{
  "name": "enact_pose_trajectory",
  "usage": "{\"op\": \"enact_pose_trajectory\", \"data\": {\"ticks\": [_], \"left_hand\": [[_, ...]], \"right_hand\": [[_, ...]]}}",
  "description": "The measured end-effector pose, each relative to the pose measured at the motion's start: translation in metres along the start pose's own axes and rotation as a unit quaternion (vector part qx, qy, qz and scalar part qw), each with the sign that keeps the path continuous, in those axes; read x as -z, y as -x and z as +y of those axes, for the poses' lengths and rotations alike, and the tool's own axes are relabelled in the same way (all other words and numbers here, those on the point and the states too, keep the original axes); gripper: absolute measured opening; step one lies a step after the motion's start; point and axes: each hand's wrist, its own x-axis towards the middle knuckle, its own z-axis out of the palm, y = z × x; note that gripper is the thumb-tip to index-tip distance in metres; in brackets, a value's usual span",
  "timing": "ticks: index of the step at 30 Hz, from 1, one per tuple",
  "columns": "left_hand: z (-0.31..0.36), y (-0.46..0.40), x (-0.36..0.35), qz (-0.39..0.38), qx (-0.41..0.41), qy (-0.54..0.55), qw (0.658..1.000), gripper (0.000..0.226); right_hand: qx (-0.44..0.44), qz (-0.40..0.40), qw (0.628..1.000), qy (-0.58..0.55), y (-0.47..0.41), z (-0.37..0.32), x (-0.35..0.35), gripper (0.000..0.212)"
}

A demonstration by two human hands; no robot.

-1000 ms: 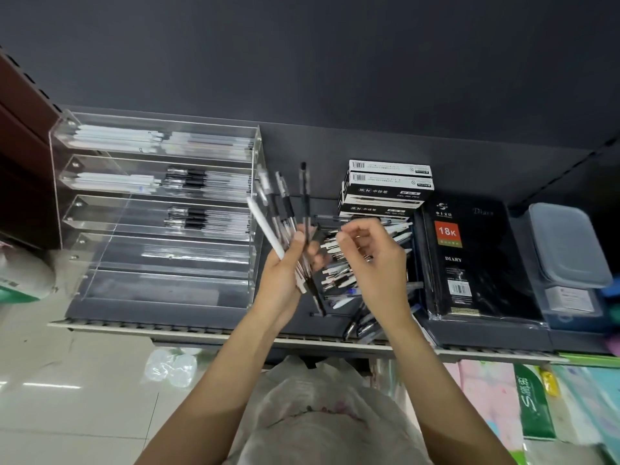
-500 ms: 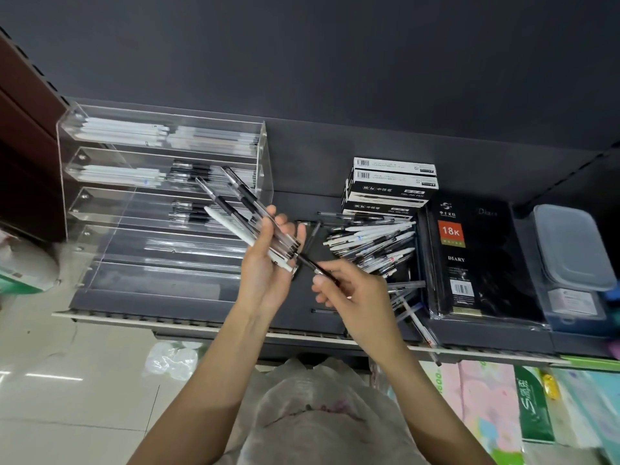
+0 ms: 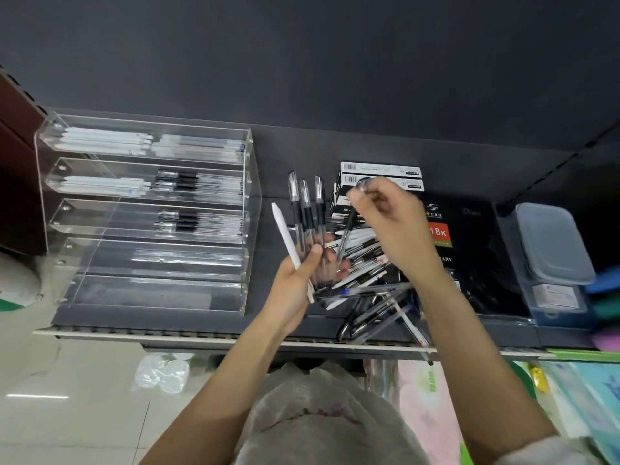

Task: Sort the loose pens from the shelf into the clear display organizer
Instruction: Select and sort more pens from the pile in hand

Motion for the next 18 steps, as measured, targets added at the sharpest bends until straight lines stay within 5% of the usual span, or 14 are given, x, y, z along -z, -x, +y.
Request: {"op": "enact_pose_trajectory", "data": {"ticks": [5,13,16,18], "left_hand": [[0.004,0.006,-0.006,-0.027,0.011,-0.032,0.999,0.02],[-0.007,0.015,0.006,0.003,-0.004,-0.028,1.0,0.014],[-0.01,0.026,0.006,-0.005,0.026,-0.036,0.999,0.017],[-0.012,0.034,0.005,-0.034,0.052,-0.048,0.997,0.02]], "right_hand": [[0.0,-0.07,0.993,0.091,-0.023,0.001,-0.009,0.021],[-0.094,-0.043,0.995,-0.018,-0.015,0.022,-0.028,0.029],[-0.183,-0.207,0.952,-0.133,-0.006,0.028,-0.027,0.045],[-0.192,-0.294,0.922,-0.165,-0.001,0.032,-0.029,0.036]]}}
